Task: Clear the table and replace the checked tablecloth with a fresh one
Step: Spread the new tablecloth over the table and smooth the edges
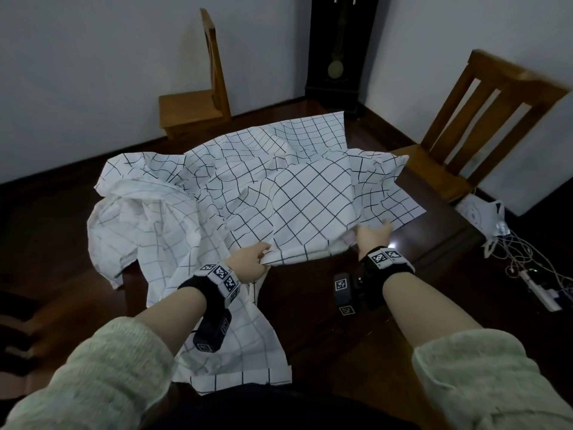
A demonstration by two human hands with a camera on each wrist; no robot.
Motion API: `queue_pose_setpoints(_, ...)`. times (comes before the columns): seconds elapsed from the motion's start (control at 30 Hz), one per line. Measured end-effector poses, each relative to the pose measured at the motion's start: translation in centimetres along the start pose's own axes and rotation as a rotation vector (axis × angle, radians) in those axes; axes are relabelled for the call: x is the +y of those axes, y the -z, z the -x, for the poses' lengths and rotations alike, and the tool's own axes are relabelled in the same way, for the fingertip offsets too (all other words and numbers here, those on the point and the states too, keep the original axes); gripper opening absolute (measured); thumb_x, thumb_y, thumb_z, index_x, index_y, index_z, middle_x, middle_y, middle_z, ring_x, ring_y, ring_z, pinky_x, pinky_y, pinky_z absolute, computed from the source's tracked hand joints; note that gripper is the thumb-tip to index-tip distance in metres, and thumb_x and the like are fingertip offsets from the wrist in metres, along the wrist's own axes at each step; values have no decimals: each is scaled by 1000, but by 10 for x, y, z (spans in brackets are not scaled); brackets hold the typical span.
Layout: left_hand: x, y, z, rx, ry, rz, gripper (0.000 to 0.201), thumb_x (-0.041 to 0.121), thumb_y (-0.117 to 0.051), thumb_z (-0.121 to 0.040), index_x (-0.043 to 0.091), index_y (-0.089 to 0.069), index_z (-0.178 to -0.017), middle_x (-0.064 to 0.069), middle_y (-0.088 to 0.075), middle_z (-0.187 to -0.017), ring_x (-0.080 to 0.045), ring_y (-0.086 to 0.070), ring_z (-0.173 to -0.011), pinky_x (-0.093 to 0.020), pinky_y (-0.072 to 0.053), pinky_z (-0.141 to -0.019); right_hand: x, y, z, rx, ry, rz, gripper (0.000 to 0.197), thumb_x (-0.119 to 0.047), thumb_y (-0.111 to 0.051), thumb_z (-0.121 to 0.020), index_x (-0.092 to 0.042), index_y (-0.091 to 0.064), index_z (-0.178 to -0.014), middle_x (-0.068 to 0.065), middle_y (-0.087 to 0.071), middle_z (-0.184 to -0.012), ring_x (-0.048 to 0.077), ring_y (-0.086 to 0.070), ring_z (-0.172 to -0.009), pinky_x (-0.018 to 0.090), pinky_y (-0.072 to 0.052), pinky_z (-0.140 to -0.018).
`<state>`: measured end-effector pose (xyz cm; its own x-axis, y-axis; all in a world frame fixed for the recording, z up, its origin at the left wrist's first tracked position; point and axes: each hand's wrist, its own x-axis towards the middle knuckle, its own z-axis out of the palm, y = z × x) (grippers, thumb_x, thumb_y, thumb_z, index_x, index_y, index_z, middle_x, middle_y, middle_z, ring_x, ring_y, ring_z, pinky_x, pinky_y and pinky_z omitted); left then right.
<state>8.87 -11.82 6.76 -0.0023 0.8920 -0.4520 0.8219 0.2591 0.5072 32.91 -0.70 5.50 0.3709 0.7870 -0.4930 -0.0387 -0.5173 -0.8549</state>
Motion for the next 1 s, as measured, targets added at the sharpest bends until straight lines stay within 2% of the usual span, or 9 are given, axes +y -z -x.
queue_pose_setpoints(0.03, 1, -1, 2, -9, -25, 1, 55, 22, -52, -94, 20, -32, -145, -1, -51, -137, -22, -57, -113, -21, -48, -81, -3, 6, -5, 57, 81, -7, 72, -3, -58, -87, -19, -24, -148, 16, -38, -146, 34, -49, -125, 34, -43, -100)
queue_pose_setpoints(0.13, 7, -9, 3, -52, -62, -17, 64, 25, -56, -88, 30, -28, -146, 0, -49, -138, -19, -54, -115, -26, -44, -94, -8, 35, -16, 167, 178, 30, 57, -1, -50, -90, -21, -36, -142, 16, -46, -140, 32, -56, -113, 41, -48, -94)
queue_pose_setpoints(0.23, 11, -22, 2, -127, -52, -95, 70, 38, -57, -85, 37, -23, -146, 7, -47, -141, -15, -57, -112, -31, -48, -94, -1, 72, -26, 250, 152, 136, 45, -4, -45, -94, -20, -47, -136, 15, -48, -140, 32, -54, -119, 41, -47, -97)
queue_pose_setpoints(0.33, 6, -39, -1, -197, -46, -177, 77, 46, -61, -83, 33, -21, -147, 4, -44, -144, -19, -54, -119, -30, -45, -95, 9, 106, -29, 364, 116, 294, 33, -8, -44, -98, -12, -57, -128, 15, -55, -133, 33, -54, -119, 33, -44, -91)
queue_pose_setpoints(0.43, -8, -53, -2, -203, 12, -204, 74, 48, -61, -84, 27, -27, -147, -1, -46, -143, -22, -52, -122, -32, -46, -98, 25, 130, -32, 445, 54, 427, 31, -10, -45, -98, -9, -59, -125, 21, -57, -129, 36, -54, -118, 38, -44, -93)
queue_pose_setpoints(0.6, -22, -60, 4, -209, 87, -225, 54, 35, -50, -93, 22, -36, -143, -1, -49, -140, -20, -49, -125, -29, -42, -100, 47, 131, -27, 320, -137, 798, 50, -19, -49, -94, -1, -35, -138, 20, -33, -144, 36, -36, -130, 51, -29, -107)
queue_pose_setpoints(0.77, -32, -59, 14, -8, 12, -197, 40, 34, -47, -92, 26, -52, -131, 6, -56, -133, -15, -52, -121, -31, -43, -100, 45, 90, 0, 186, 29, 1038, 71, -16, -62, -82, -13, -28, -143, 15, -24, -148, 40, -32, -130, 50, -35, -103)
queue_pose_setpoints(0.87, -36, -58, 20, 3, 20, -370, 41, 42, -44, -87, 36, -56, -125, 7, -55, -132, -17, -47, -124, -38, -31, -108, 52, 54, 12, -112, 251, 1039, 52, -18, -54, -86, -20, -44, -138, 10, -34, -147, 33, -36, -131, 47, -38, -106)
queue_pose_setpoints(1.0, -46, -61, 47, -140, -70, -845, 41, 40, -35, -89, 41, -55, -124, 12, -54, -130, -17, -36, -127, -45, -17, -107, 71, 7, 47, -461, 476, 1015, 27, -14, -50, -94, -16, -67, -115, 6, -60, -125, 24, -57, -112, 33, -49, -91)
